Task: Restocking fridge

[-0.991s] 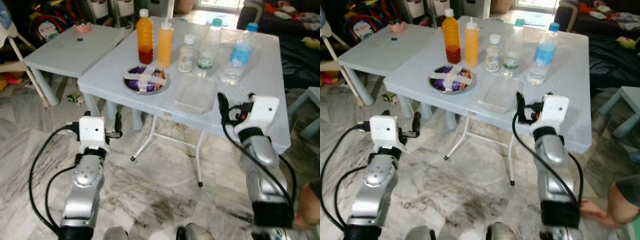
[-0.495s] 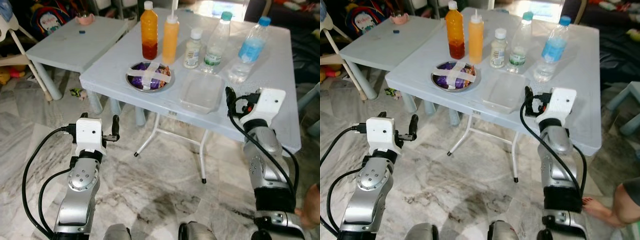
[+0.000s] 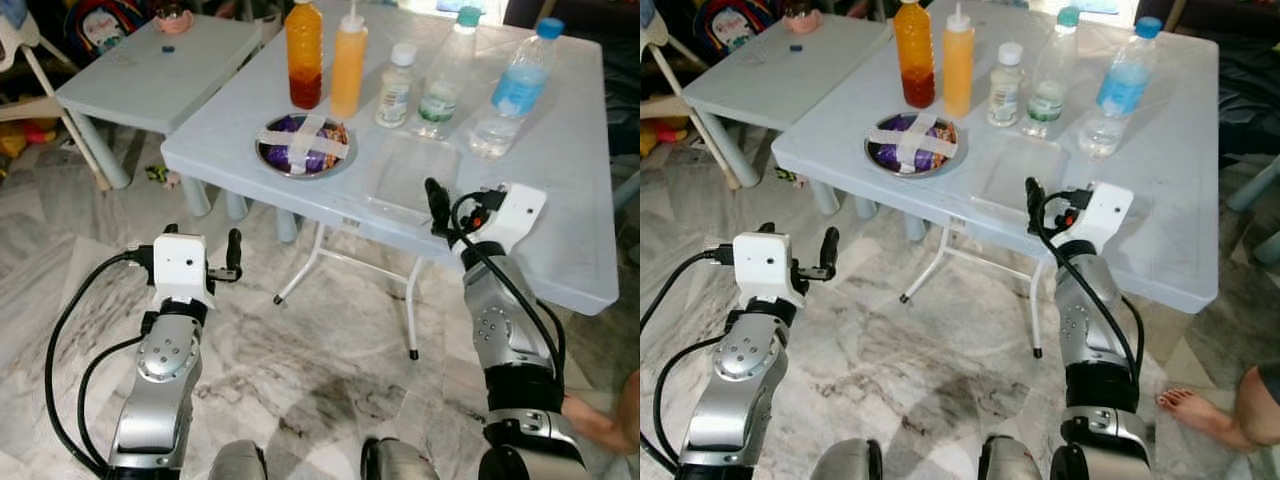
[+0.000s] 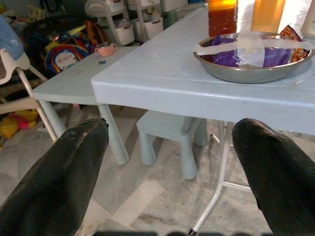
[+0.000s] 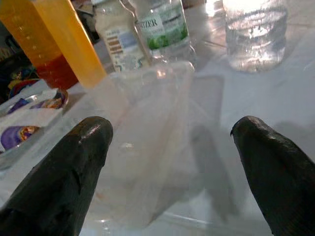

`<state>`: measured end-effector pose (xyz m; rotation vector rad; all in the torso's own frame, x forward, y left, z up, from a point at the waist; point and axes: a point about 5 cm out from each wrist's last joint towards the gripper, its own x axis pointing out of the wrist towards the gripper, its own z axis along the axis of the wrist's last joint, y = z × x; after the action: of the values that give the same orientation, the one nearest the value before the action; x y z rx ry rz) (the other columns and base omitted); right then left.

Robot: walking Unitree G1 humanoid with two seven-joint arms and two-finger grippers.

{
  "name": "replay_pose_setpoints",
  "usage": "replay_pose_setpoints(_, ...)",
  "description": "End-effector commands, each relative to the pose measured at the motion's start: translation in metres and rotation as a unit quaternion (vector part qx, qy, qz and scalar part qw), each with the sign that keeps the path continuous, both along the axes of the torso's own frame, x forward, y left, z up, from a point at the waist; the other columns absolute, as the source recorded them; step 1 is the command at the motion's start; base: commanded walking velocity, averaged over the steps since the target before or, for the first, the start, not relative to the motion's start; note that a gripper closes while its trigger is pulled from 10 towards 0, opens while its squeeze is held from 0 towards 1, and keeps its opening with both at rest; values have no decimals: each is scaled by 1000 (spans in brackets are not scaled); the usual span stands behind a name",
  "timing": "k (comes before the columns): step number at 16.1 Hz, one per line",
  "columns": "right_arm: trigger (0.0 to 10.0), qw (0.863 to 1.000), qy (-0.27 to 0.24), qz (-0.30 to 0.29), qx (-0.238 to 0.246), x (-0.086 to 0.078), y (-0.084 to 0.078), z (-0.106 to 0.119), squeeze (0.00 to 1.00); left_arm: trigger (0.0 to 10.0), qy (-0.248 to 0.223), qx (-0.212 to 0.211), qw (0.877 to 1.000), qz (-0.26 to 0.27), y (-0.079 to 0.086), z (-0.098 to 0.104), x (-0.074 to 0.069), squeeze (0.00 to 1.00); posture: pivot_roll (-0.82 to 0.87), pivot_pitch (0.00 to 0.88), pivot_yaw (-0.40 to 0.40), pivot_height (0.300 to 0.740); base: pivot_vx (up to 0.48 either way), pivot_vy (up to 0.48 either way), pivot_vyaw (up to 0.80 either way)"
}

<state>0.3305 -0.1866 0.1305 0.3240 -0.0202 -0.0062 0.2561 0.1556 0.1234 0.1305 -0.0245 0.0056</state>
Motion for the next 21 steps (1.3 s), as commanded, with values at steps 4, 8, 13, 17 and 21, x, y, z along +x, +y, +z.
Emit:
replay_pose_setpoints(4,10000,1000,-3,0,23,9,-1,2,0,10000,3,6,1000,1,2,1,-2,0,90,150,44,740,0,0,0)
replay_pose_setpoints(8,10000,997,-19,36,65,19,20,7,0,10000,0,9,1000,-7,0,4,2,0,104,151,42,740,0,0,0)
replay_pose_setpoints(13,10000,995,5,31,93,19,28,-3,0,10000,-1,13,1000,-10,-1,4,1,0,104,156,39,740,0,0,0)
replay_pose_setpoints(17,0,993,7,28,115,16,29,-7,0,10000,-2,12,1000,-13,-3,4,2,0,100,157,42,740,0,0,0)
replay_pose_setpoints(21,0,991,10,22,132,20,27,-5,0,10000,-4,13,1000,-13,-3,5,4,0,101,156,36,740,0,0,0)
